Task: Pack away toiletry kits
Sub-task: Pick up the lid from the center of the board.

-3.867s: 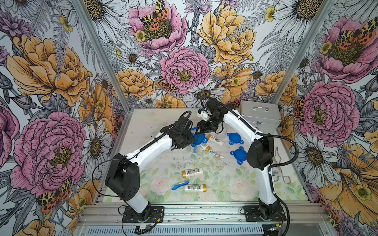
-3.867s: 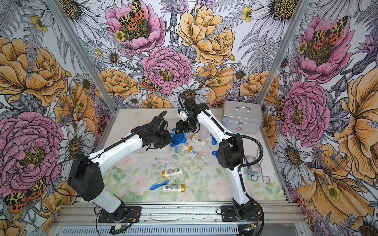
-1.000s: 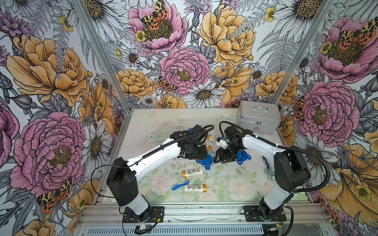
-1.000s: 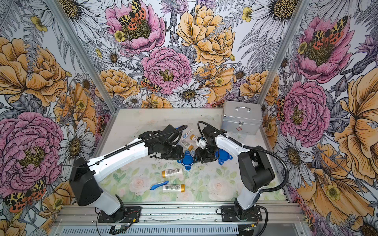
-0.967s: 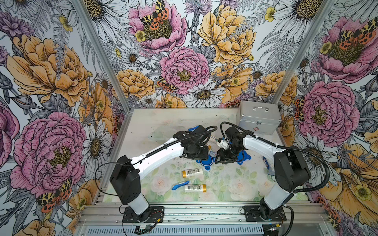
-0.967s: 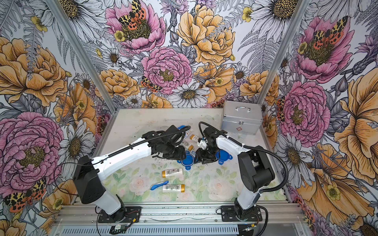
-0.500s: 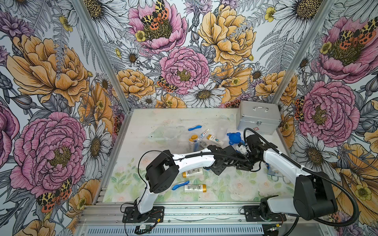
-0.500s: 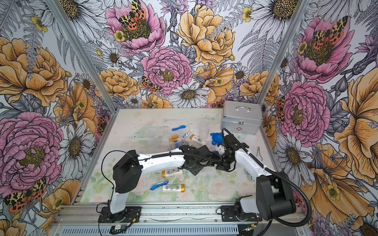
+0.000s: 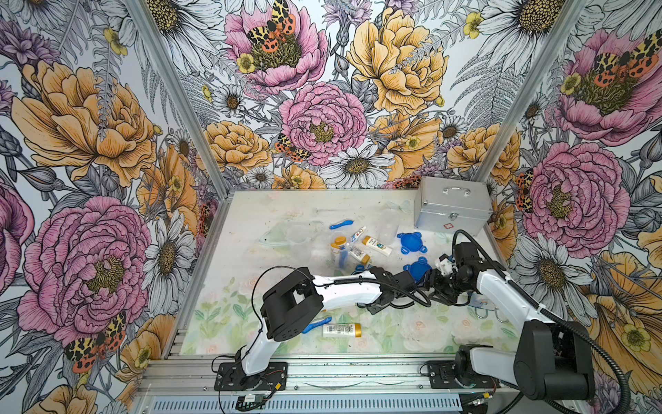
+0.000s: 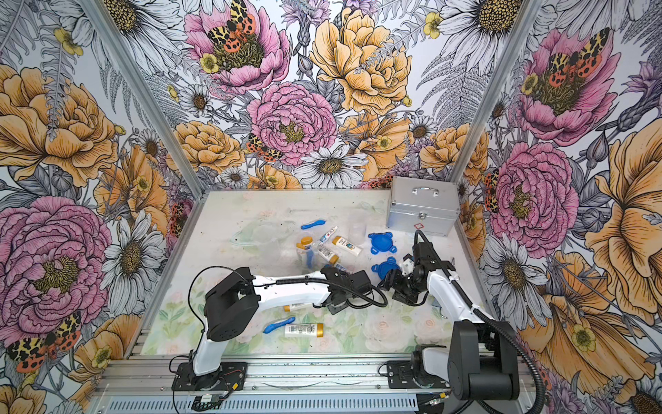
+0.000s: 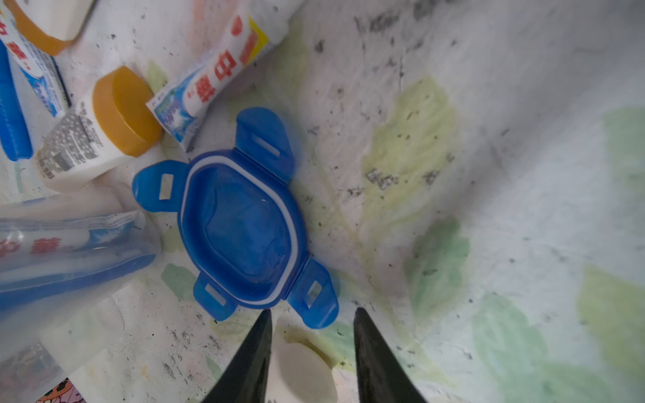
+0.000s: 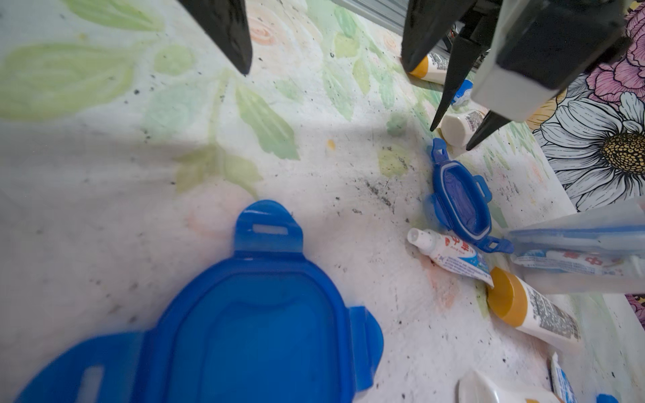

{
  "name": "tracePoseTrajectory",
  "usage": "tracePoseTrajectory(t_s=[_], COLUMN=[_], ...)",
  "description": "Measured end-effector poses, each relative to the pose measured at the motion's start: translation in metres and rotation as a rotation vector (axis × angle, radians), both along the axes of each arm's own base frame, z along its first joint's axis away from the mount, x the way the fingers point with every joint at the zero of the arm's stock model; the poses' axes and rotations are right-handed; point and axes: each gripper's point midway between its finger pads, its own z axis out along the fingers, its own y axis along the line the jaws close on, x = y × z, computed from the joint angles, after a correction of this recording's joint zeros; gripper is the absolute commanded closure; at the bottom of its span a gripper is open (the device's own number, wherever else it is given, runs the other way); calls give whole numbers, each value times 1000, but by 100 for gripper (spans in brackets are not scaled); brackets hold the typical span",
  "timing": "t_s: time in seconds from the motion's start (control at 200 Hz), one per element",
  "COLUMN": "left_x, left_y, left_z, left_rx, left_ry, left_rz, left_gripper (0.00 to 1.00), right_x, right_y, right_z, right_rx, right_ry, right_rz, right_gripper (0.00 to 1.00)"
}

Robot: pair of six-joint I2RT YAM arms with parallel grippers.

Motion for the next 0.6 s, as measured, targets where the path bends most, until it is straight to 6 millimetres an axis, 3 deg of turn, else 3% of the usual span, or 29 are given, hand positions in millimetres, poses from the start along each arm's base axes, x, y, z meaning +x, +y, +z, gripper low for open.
tracePoseTrajectory(t_s=[0.185, 0.6], left_x=[-6, 1], left_y=[6, 13], left_z=[-10, -15], left_rx=[45, 101], left_ry=[13, -29], left_rz=[-26, -44], left_gripper=[64, 86], right_x=[15, 25], right_y=[-6, -13], right_z=[7, 13], right_rx=[0, 8], right_ry=[-25, -48], right_rz=[-26, -53], right_gripper=[33, 33])
